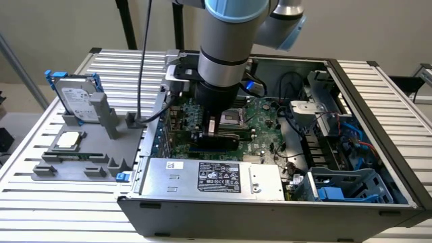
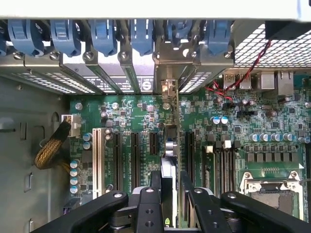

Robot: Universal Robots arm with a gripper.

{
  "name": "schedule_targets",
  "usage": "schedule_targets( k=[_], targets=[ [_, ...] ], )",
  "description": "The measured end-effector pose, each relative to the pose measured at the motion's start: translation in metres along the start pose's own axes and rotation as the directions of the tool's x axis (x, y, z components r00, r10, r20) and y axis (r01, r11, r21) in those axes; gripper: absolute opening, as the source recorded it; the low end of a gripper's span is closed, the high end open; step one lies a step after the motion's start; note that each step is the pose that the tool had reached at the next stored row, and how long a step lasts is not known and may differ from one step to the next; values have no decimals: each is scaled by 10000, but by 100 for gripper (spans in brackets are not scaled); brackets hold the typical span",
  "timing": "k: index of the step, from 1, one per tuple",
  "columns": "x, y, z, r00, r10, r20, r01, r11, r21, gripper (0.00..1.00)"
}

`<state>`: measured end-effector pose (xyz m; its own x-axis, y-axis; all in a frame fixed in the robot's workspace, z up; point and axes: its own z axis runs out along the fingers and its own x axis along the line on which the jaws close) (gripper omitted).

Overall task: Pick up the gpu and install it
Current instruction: 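Insert the gpu into the slot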

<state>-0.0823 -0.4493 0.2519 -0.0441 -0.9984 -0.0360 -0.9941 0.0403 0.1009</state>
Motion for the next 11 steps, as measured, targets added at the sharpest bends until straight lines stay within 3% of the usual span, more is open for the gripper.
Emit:
schedule_targets(
  k=[4, 11],
  targets=[
    [1, -10, 30, 10000, 4, 1, -4, 10000, -52, 27],
    [2, -17, 81, 10000, 3, -3, -3, 10000, -92, 27]
  ],
)
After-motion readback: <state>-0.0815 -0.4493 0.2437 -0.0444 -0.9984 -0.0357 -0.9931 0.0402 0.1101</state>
